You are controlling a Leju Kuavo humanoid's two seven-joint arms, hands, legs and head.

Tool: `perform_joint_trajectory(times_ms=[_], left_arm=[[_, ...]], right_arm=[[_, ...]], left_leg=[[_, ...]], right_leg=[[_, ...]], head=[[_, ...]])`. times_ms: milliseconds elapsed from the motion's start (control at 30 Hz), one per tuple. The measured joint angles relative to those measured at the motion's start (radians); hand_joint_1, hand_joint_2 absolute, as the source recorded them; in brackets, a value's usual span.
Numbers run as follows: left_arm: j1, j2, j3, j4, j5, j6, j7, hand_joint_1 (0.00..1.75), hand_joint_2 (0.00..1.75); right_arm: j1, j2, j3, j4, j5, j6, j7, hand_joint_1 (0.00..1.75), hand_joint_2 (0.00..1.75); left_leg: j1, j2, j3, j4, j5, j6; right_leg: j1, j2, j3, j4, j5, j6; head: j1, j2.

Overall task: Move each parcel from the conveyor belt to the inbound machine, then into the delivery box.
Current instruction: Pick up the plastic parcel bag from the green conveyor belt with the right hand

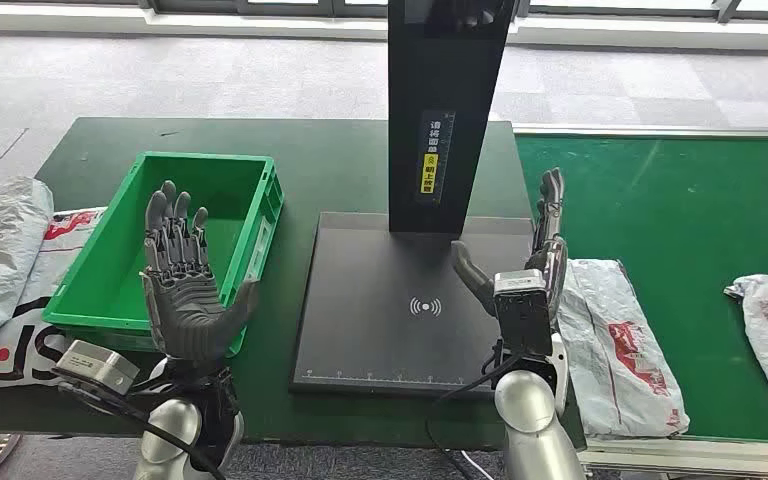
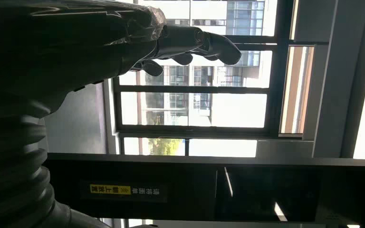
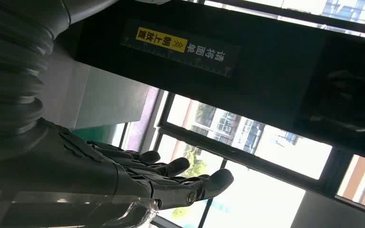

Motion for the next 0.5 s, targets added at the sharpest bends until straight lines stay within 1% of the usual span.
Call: perform_joint_trajectory(times_ms=[367,433,500], left_arm=[[0.004,0.0,0.0,0.0,0.003,-0.004,0.0,0.0,1.75],[0.005,0.0,0.0,0.0,0.003,-0.004,0.0,0.0,1.75],[0.009,0.0,0.0,-0.001,0.003,-0.004,0.0,0.0,1.75]], right_arm=[[0.007,0.0,0.0,-0.003,0.012,0.001,0.008,0.0,1.75],[0.007,0.0,-0.001,-0.002,0.065,-0.039,0.04,0.0,1.75],[0.006,-0.002,-0.008,0.001,0.2,-0.104,0.123,0.0,1.75]], left_leg=[[0.0,0.0,0.0,0.0,0.0,0.0],[0.0,0.0,0.0,0.0,0.0,0.0],[0.0,0.0,0.0,0.0,0.0,0.0]], right_leg=[[0.0,0.0,0.0,0.0,0.0,0.0],[0.0,0.0,0.0,0.0,0.0,0.0],[0.0,0.0,0.0,0.0,0.0,0.0]], head=[[0.0,0.0],[0.0,0.0],[0.0,0.0]])
